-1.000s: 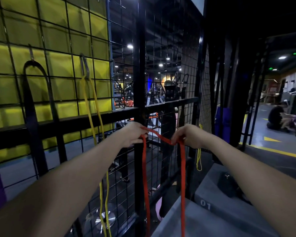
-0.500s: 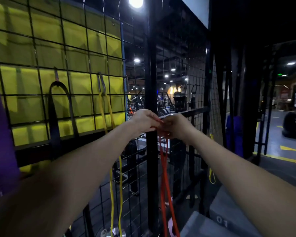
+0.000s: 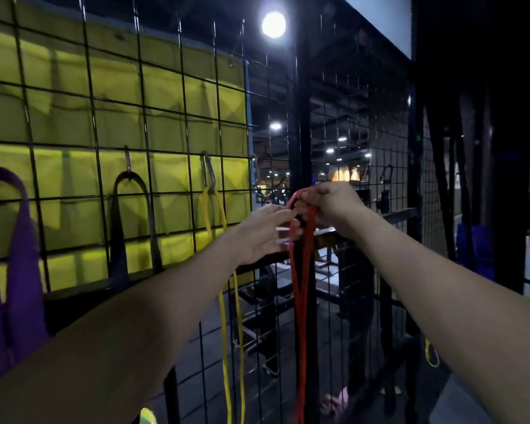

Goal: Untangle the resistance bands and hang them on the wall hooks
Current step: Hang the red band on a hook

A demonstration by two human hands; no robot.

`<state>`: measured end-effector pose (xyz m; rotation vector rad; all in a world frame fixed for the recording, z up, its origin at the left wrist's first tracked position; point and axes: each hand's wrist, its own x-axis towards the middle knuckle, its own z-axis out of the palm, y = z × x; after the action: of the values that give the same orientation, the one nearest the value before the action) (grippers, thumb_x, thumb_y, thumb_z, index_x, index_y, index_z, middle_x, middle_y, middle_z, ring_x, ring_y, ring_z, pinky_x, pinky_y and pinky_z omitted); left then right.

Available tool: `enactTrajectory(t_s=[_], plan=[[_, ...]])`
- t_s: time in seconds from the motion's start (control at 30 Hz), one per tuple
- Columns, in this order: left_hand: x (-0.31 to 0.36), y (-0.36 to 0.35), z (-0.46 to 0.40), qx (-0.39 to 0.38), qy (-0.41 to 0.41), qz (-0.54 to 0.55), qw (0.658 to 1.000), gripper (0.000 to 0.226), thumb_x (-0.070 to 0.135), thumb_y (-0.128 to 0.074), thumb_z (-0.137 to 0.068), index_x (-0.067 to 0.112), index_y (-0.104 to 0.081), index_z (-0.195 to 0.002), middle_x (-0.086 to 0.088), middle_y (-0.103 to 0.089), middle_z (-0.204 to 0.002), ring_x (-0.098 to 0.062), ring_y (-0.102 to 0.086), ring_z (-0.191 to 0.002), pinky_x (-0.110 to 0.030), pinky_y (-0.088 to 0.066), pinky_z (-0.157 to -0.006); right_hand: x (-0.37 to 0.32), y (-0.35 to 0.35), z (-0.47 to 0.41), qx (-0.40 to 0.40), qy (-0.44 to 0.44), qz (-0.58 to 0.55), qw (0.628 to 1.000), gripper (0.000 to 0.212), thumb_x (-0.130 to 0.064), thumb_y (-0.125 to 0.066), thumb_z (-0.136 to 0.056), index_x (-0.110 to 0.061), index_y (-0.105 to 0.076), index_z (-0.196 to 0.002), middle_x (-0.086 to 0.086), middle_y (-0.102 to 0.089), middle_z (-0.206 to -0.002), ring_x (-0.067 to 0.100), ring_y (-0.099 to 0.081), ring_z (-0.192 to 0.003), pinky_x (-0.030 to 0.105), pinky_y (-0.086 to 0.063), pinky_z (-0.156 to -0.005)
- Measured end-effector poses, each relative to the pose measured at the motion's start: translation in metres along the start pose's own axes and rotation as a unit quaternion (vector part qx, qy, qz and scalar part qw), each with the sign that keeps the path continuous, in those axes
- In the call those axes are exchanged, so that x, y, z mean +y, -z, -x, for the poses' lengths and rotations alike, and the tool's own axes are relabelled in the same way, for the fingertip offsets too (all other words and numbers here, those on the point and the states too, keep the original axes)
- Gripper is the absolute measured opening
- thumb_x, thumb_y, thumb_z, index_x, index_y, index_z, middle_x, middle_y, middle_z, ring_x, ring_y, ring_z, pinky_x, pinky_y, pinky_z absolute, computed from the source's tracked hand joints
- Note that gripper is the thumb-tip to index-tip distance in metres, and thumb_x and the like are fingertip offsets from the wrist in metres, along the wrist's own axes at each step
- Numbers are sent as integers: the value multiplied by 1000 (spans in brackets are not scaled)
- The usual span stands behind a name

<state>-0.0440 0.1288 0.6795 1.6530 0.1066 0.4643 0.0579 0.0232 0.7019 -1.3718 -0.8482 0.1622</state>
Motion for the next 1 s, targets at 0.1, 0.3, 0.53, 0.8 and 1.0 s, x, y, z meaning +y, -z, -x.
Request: enactTrajectory(t_s=[0.1,0.3,0.53,0.8,1.0], plan=[[20,10,-17,66,-27,-26,997,4,10,-57,-91,12,-54,-93,-4,-56,-85,-13,-56,-77,-38,-54,-87,-4,5,-24,7,16,15,1000,9,-3,-54,-91,1,-62,-89,9,-61,-73,19,-59,-64,27,-50,-61],[49,22,-52,213,-147,-121,958,9,13,-63,-86,16,-54,-90,-4,-62,-90,-15,-59,-73,-21,-53,-59,-2,4,-70,-25,57,86,994,8,-2,-67,-82,-7,-68,-88,6,-62,-70,10,-59,-54,16,-48,-52],[53,36,-81,328,-188,-332,864,13,17,-60,-90,11,-58,-101,-3,-64,-87,-6,-57,-64,-9,-44,-45,9,-10,-112,-177,71,74,979,16,-7,-65,-85,-6,-67,-100,6,-66,-94,17,-62,-88,25,-51,-73],[54,51,-86,358,-159,-359,847,19,18,-62,-88,24,-54,-72,0,-61,-76,-24,-67,-87,-46,-56,-81,-6,-46,-147,-148,77,63,984,24,-15,-54,-93,8,-63,-95,24,-65,-89,28,-59,-77,36,-50,-73],[56,54,-87,352,-156,-363,848,15,17,-63,-87,20,-56,-75,-1,-62,-76,-25,-68,-87,-43,-57,-80,-6,-55,-158,-148,42,15,988,10,-12,-64,-87,-6,-61,-79,16,-69,-81,14,-72,-69,29,-60,-75]])
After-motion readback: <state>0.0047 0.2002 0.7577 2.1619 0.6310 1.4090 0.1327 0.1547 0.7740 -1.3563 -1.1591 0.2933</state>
